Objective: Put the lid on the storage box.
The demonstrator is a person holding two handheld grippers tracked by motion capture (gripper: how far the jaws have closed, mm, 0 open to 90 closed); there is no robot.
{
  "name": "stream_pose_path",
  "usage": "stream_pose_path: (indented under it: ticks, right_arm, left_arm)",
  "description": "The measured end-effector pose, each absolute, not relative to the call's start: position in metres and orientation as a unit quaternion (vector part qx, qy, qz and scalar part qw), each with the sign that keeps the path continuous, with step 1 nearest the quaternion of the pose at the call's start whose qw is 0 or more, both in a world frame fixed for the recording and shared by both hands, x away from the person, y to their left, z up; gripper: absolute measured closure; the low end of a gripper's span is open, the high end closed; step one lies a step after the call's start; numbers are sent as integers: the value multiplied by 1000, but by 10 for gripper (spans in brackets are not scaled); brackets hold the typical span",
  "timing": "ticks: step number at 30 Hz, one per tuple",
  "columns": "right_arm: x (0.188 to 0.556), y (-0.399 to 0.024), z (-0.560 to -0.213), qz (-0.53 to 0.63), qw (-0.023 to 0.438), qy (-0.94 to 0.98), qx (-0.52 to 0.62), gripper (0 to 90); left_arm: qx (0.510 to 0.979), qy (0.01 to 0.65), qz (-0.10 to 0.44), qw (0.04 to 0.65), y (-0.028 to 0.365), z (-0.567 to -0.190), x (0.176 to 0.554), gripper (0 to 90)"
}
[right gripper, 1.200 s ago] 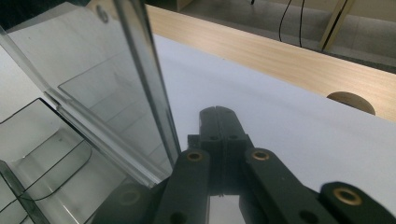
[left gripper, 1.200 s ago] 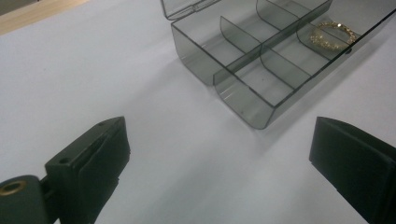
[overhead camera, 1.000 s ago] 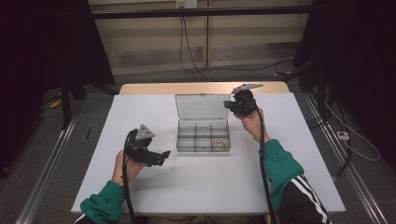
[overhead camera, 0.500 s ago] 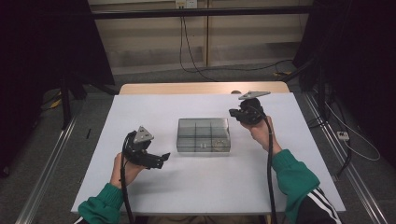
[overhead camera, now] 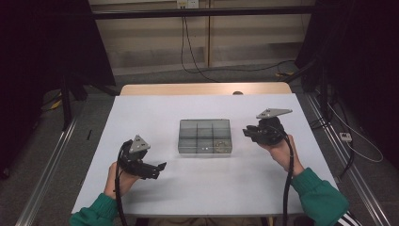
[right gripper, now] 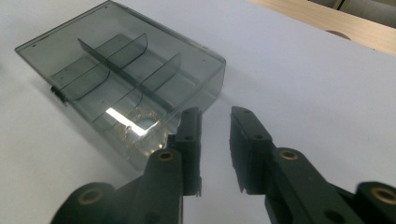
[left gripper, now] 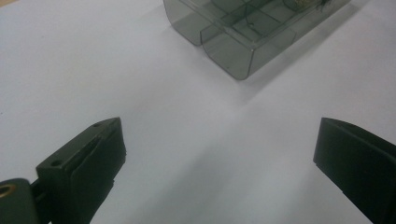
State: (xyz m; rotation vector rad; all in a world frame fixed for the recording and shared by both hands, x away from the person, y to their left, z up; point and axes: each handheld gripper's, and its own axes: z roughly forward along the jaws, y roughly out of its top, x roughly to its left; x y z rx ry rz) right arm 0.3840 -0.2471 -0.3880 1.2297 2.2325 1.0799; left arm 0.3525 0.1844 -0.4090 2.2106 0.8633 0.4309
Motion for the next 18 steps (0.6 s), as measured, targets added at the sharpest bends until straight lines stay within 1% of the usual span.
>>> stream_pose_path:
  ticks: [1,3,7,12,18]
  right_arm:
    - [380,-249,-388,381,185,794,435,678]
    - [372,-252,-388,384,182,795,433,649]
    - [357,-257,-390,389,175,796,430,553]
    - [342,-261,-393,390,167,795,434,377]
    - [326,-263,-400,393,162,798,426,316]
  left_arm:
    - [856,334,168,356,186,-409,350,20]
    - [857,334,170,355,189,-408,346,19]
    - [856,333,173,355,194,-406,338,18]
    - [860,328,173,349,197,-406,330,13]
    - [861,329,170,349,202,-412,321,5]
